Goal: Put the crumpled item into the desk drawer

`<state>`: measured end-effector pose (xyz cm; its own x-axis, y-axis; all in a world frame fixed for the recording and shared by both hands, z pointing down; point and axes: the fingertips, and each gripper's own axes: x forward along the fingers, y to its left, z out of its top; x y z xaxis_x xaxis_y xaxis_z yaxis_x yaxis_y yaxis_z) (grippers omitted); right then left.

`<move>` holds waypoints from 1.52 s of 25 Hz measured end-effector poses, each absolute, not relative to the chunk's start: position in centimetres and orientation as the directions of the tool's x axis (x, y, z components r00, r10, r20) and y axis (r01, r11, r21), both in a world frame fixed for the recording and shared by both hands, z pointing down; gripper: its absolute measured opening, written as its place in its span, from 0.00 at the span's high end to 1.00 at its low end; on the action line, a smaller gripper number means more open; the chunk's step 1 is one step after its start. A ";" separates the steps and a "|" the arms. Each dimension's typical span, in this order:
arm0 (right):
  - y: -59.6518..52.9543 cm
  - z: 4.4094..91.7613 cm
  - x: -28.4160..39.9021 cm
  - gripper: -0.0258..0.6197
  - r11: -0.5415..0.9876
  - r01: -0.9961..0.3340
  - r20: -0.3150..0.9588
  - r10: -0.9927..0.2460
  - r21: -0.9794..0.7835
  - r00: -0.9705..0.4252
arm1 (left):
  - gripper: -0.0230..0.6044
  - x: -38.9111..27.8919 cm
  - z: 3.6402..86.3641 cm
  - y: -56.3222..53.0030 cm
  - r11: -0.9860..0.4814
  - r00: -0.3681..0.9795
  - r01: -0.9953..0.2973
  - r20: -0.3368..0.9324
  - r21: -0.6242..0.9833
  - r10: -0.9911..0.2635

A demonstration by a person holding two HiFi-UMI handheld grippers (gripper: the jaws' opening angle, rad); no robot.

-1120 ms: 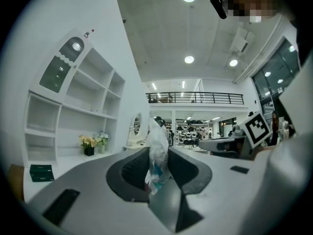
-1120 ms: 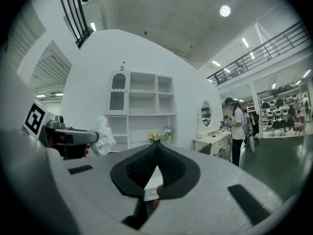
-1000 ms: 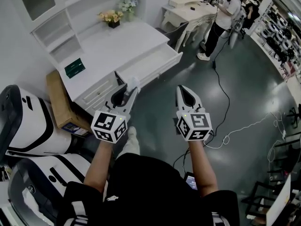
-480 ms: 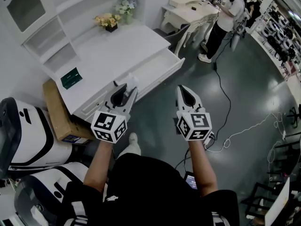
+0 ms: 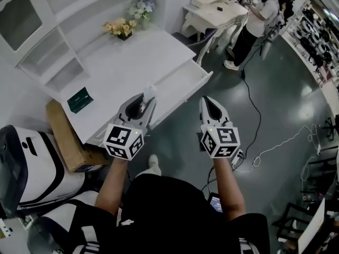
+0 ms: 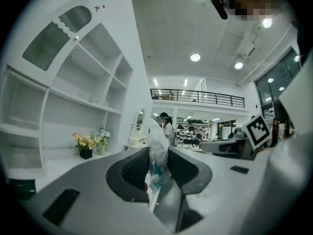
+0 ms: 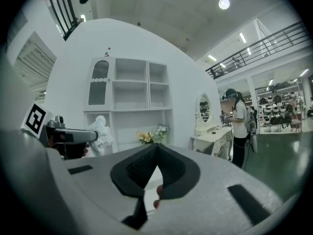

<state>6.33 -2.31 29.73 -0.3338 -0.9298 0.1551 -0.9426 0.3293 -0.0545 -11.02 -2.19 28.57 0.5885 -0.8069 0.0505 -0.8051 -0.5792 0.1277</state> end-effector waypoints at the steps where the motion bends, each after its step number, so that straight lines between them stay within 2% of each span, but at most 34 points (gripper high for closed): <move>1: -3.0 29.8 6.0 0.97 0.325 -0.944 0.157 -0.931 -0.053 -0.329 | 0.79 -11.4 28.7 -3.0 -0.582 0.592 -0.803 0.051 0.131 -0.805; 14: -9.6 31.5 2.4 0.97 0.268 -0.962 0.187 -0.944 -0.055 -0.274 | 0.79 -14.6 30.5 -10.3 -0.633 0.648 -0.758 0.069 0.154 -0.759; 24: -11.8 34.3 2.2 0.97 0.248 -0.967 0.250 -0.934 -0.062 -0.255 | 0.79 -14.6 33.7 -12.8 -0.642 0.665 -0.745 0.125 0.180 -0.737; 38: -18.2 37.0 6.2 0.97 0.258 -0.962 0.287 -0.918 -0.093 -0.274 | 0.79 -10.1 36.8 -18.5 -0.638 0.667 -0.745 0.195 0.194 -0.719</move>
